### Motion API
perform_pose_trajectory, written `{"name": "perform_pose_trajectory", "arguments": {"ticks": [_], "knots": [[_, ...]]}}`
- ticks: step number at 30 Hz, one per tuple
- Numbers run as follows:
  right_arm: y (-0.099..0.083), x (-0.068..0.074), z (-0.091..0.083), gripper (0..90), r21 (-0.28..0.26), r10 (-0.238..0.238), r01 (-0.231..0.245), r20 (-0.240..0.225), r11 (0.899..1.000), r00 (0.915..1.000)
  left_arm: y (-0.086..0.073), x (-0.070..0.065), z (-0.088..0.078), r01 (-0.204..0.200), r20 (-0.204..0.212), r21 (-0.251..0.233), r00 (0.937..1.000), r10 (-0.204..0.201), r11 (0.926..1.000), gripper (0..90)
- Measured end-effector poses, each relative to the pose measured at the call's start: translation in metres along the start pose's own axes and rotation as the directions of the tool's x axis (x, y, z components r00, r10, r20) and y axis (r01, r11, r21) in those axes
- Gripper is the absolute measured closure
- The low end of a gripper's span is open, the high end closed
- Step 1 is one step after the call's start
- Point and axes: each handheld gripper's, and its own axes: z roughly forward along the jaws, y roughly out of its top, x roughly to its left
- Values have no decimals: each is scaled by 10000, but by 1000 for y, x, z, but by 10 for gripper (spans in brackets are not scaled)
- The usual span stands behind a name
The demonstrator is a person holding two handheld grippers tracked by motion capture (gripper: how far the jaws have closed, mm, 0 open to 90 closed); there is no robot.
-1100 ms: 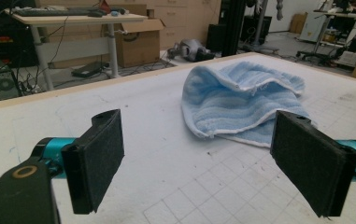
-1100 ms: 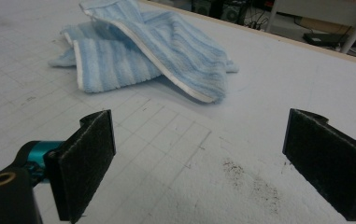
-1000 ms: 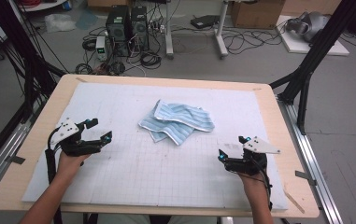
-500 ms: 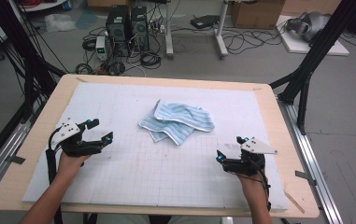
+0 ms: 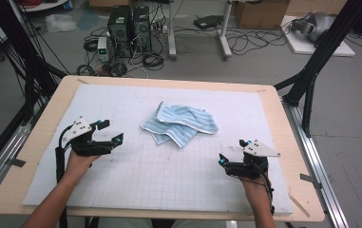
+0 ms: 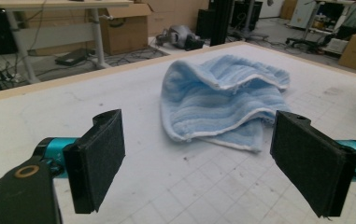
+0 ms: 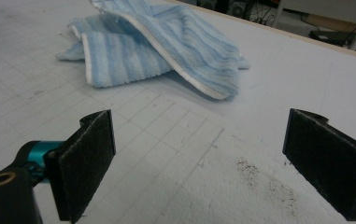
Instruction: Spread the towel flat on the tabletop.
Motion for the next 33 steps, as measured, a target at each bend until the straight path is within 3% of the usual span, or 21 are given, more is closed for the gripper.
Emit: {"name": "perform_pose_trajectory", "arguments": {"ticks": [7,12,17,18,20,22,23,26,31,33], "knots": [[0,2,2,86,71,-44,45,-59,10000,10000,20,-13,28,-97,685,278,9976,78,9996,194],[-1,0,2,86,50,29,-29,-34,10000,10000,33,-24,56,-76,1389,550,9903,-2,9985,218],[-1,-1,2,86,65,49,-49,-49,10000,10000,38,-33,85,-51,1650,1007,9862,-116,9949,215],[-2,-1,2,86,88,41,-40,-54,10000,10000,38,-34,97,-69,1679,1269,9857,-146,9919,210],[-2,-2,3,86,67,7,-7,-26,10000,10000,37,-34,101,-40,1669,1343,9858,-187,9909,210],[-2,-2,3,86,63,17,-17,-24,10000,10000,34,-32,112,19,1512,1740,9881,-287,9847,210],[-2,-1,2,86,97,72,-71,-56,9999,10000,29,-32,121,122,1427,2073,9888,-426,9782,206],[-3,-2,3,86,112,124,-124,-53,9999,9999,28,-36,129,2,1440,2315,9890,-345,9728,206],[-3,-1,5,86,171,95,-94,-92,9998,9999,23,-51,151,-590,1552,2833,9878,150,9572,205],[-3,-1,5,86,163,87,-86,-78,9998,9999,21,-58,159,-885,1515,3126,9876,423,9458,212]]}}
